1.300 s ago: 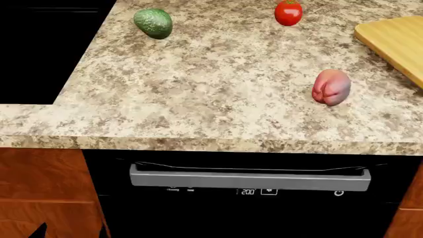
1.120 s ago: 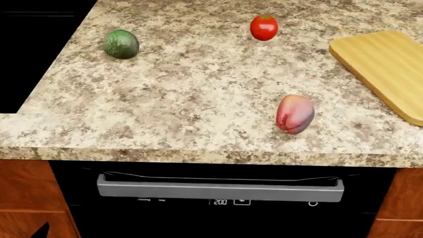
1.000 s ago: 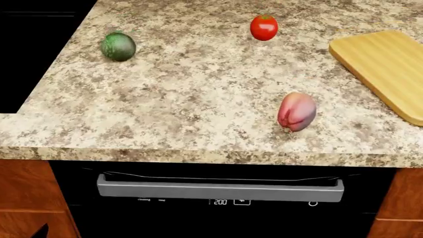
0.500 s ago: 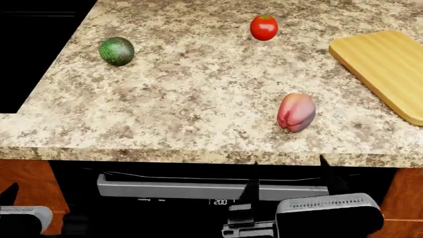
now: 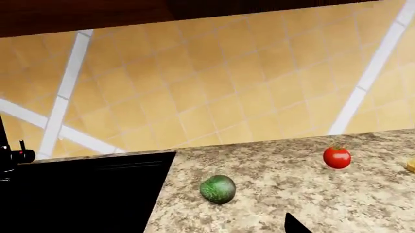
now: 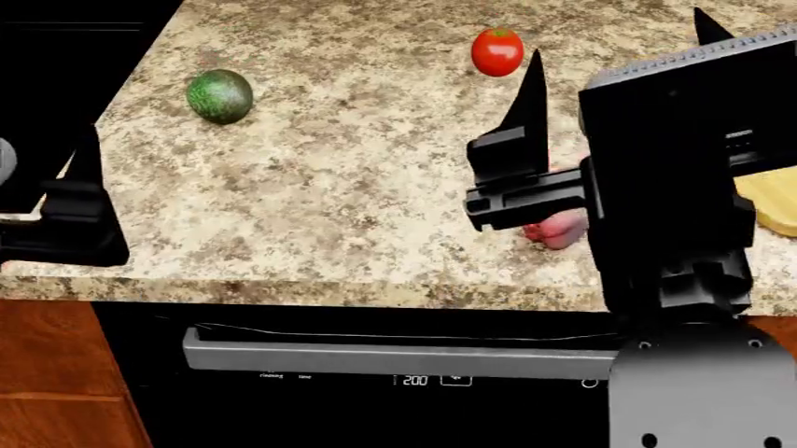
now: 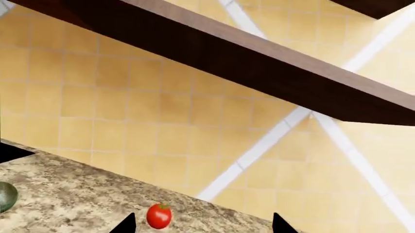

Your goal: Place the avocado, onion, tomato and bell pepper on the cutting board.

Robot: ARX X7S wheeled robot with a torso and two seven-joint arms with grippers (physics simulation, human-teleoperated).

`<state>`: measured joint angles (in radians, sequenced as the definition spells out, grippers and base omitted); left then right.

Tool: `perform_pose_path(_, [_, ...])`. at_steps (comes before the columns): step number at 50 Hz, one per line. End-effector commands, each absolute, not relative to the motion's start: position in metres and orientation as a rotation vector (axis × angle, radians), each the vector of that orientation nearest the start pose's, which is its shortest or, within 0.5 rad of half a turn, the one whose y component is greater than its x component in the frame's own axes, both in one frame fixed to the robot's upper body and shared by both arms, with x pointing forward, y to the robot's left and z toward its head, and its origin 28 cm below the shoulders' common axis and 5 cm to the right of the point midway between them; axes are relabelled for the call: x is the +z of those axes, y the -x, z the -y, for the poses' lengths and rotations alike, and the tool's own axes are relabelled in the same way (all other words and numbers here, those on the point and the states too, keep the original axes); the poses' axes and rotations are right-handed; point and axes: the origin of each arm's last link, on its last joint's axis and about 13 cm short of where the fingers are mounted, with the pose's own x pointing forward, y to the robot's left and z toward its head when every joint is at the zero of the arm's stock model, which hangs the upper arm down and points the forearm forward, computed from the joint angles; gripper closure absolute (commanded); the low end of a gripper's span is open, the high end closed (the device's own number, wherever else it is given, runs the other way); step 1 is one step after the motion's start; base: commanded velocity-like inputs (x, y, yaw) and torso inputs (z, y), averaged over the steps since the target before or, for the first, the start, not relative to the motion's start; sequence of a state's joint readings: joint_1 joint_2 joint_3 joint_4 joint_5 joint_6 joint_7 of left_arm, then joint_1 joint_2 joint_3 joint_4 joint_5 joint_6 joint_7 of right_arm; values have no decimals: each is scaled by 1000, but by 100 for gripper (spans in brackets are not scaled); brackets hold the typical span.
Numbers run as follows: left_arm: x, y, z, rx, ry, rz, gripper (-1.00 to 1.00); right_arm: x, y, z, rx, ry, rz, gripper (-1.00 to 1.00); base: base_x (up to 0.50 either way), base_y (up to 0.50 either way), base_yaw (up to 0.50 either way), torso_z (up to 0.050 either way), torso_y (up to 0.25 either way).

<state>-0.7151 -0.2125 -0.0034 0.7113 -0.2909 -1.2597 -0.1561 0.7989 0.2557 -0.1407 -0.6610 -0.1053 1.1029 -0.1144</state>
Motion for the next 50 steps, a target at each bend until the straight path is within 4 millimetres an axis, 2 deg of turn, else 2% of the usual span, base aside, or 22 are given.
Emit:
perform_pose_path(1, [306,-265,-231,-24,-53,228,-100,320,-275,140,-40,355,349,-100,0,0,0,0,0])
perform_pose_path(4, [321,-274,-232,-20,-67,235,-100,337,-281,143,-50,366,353,-100,0,0,0,0,0])
perform_pose_path(8, [331,-284,-233,-4,-102,236,-100,354,-288,147,-46,318,328,-100,0,0,0,0,0])
perform_pose_path(14, [349,-297,-237,9,-108,198,-100,372,-301,153,-60,311,290,-100,0,0,0,0,0])
perform_pose_path(20, [378,-307,-238,-1,-109,190,-100,390,-309,149,-31,326,268,-100,8,0,0,0,0])
perform_pose_path(26, [385,-315,-243,24,-110,185,-100,389,-310,147,-7,330,254,-100,404,0,0,0,0])
perform_pose_path(37, [397,-304,-248,31,-133,221,-100,386,-309,145,10,344,232,-100,500,0,0,0,0])
perform_pose_path(50, [397,-303,-251,42,-142,218,-100,384,-309,149,14,329,208,-100,500,0,0,0,0])
